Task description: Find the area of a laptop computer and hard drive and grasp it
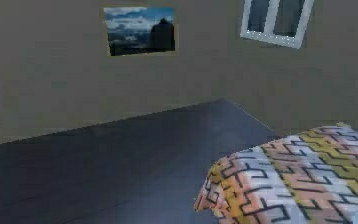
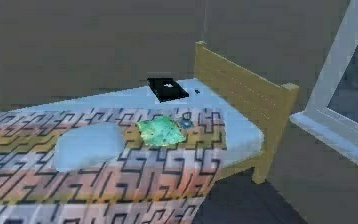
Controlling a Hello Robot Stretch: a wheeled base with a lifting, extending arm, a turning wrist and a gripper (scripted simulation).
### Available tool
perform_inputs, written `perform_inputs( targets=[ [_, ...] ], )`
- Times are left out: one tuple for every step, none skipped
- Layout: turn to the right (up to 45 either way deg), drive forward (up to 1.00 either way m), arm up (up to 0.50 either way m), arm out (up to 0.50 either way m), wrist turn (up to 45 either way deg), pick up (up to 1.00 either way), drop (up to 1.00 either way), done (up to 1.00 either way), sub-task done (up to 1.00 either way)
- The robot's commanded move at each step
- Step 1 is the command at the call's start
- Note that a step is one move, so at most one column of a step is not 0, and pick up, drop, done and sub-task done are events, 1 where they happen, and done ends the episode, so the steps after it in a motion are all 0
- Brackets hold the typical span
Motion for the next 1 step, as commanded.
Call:
perform_inputs(
  targets=[
    [45.0,0.00,0.00,0.00,0.0,0.00,0.00,0.00,0.00]
  ],
)
